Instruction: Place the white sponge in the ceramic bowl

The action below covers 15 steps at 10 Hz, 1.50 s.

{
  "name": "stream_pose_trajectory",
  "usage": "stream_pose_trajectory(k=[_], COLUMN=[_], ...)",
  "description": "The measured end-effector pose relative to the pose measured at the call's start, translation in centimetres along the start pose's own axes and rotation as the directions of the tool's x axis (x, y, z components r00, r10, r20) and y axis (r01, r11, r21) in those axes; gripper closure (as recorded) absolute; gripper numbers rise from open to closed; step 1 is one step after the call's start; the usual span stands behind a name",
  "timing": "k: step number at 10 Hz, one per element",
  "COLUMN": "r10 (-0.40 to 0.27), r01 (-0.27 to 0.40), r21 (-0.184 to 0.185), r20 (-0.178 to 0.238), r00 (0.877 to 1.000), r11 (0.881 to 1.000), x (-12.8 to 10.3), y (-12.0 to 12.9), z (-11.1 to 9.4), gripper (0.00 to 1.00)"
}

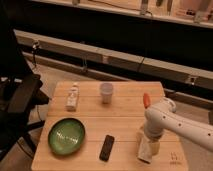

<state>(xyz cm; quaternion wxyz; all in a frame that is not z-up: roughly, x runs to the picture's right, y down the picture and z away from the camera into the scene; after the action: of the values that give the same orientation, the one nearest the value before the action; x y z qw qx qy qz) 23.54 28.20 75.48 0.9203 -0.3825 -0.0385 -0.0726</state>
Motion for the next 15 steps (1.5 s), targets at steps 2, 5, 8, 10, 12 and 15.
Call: stream_pose_trajectory(k=[2,5,8,10,12,15], r10=[0.004,0.012,0.018,0.017,0.014,0.008], r01=[-0.004,-0.011,-0.017,-0.018,-0.015,-0.008], r21=[-0.013,-0.015,-0.004,0.003,0.005,0.002], r20=[0.025,0.07,0.126,0.143,0.143,0.143], r00=[1.0,0.998,0.992,0.99,0.99,0.99], r11=[1.0,1.0,1.0,1.0,1.0,1.0], x=[0.3,0.2,-0.6,-0.9,-1.0,-1.2], y=[0.3,1.3,2.2,2.3,2.2,2.2], z=[0.6,2.3,3.8,4.1,3.8,3.5], gripper=[0.2,0.2,0.32,0.51,0.72,0.99])
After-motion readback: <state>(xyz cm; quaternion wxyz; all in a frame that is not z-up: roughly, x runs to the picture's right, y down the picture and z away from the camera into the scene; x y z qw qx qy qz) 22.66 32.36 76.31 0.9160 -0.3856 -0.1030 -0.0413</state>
